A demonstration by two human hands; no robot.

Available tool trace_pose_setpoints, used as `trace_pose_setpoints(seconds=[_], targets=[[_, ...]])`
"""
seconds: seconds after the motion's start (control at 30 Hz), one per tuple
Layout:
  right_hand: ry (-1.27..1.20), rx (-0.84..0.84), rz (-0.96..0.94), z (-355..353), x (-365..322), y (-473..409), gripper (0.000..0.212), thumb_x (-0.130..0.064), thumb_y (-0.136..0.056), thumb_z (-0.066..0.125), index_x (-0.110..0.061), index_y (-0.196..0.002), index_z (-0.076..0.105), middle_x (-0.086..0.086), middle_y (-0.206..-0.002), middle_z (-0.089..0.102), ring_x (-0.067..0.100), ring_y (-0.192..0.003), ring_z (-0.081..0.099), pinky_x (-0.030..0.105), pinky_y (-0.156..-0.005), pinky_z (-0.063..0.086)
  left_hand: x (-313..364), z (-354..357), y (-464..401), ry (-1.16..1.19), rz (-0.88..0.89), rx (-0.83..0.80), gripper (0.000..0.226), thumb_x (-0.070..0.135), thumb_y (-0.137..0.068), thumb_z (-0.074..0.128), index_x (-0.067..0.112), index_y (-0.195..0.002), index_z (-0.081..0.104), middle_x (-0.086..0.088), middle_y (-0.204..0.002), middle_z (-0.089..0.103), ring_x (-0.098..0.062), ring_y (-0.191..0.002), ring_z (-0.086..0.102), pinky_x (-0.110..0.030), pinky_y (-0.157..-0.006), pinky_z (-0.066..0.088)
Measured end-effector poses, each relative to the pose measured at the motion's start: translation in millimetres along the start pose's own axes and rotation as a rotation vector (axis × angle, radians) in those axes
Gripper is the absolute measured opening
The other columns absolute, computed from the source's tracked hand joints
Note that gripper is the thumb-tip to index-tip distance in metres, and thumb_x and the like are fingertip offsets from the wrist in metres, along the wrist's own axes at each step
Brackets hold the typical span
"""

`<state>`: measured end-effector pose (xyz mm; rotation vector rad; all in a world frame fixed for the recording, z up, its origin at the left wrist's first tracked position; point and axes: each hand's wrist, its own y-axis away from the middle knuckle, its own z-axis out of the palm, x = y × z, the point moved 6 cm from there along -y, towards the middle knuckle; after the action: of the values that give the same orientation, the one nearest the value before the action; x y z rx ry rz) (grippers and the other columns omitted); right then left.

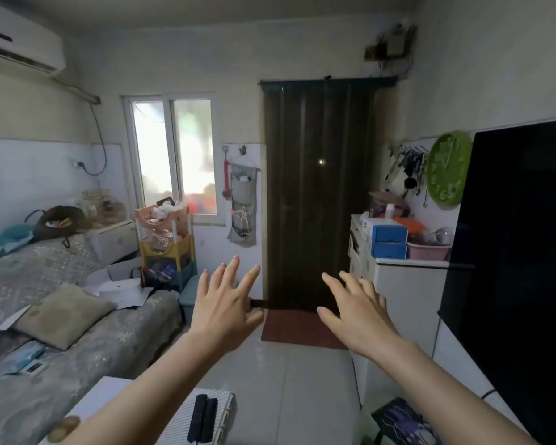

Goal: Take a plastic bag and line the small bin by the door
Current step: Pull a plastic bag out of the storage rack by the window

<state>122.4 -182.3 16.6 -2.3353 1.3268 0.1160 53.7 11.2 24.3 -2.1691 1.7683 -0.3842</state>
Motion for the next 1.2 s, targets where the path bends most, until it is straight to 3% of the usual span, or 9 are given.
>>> trace_pose_setpoints(seconds=[0.23,0.57,0.83,1.2], targets=[[0.027,0.008,0.010,36,52,-83,0.060,-0.046,-0.091,0.040,-0.030,-0.144,0.017,0.005,-0.155,0.020,0.027,-0.141,0.013,0.049,-0.111,0.020,16,69,-85,-0.055,0.012,-0.007,0.074,0.059,-0.086,0.038,0.036,-0.146,0.004,-0.007,-0.159,0.004,-0.029,-0.145,0.004,-0.047,-0.116,-0.001],[0.095,-0.043,-0.081,80,144,-285,0.060,-0.045,-0.092,0.039,-0.029,-0.144,0.015,0.006,-0.156,0.016,0.028,-0.142,0.009,0.049,-0.113,0.017,6,160,-263,-0.105,-0.195,-0.021,0.072,0.058,-0.087,0.038,0.034,-0.146,0.006,-0.009,-0.159,0.006,-0.031,-0.145,0.005,-0.048,-0.117,0.002],[0.070,-0.117,-0.225,162,123,-437,0.061,-0.045,-0.091,0.040,-0.027,-0.144,0.015,0.007,-0.156,0.016,0.029,-0.141,0.010,0.050,-0.112,0.017,-74,229,-368,-0.182,-0.329,-0.014,0.077,0.063,-0.083,0.041,0.034,-0.146,0.008,-0.010,-0.158,0.011,-0.031,-0.144,0.010,-0.048,-0.116,0.004],[0.050,-0.124,-0.303,265,57,-696,0.062,-0.043,-0.091,0.042,-0.026,-0.144,0.016,0.007,-0.154,0.019,0.030,-0.139,0.016,0.047,-0.111,0.020,-238,296,-590,-0.237,-0.362,0.054,0.076,0.057,-0.081,0.045,0.030,-0.145,0.015,-0.010,-0.154,0.020,-0.031,-0.140,0.018,-0.047,-0.116,0.011]])
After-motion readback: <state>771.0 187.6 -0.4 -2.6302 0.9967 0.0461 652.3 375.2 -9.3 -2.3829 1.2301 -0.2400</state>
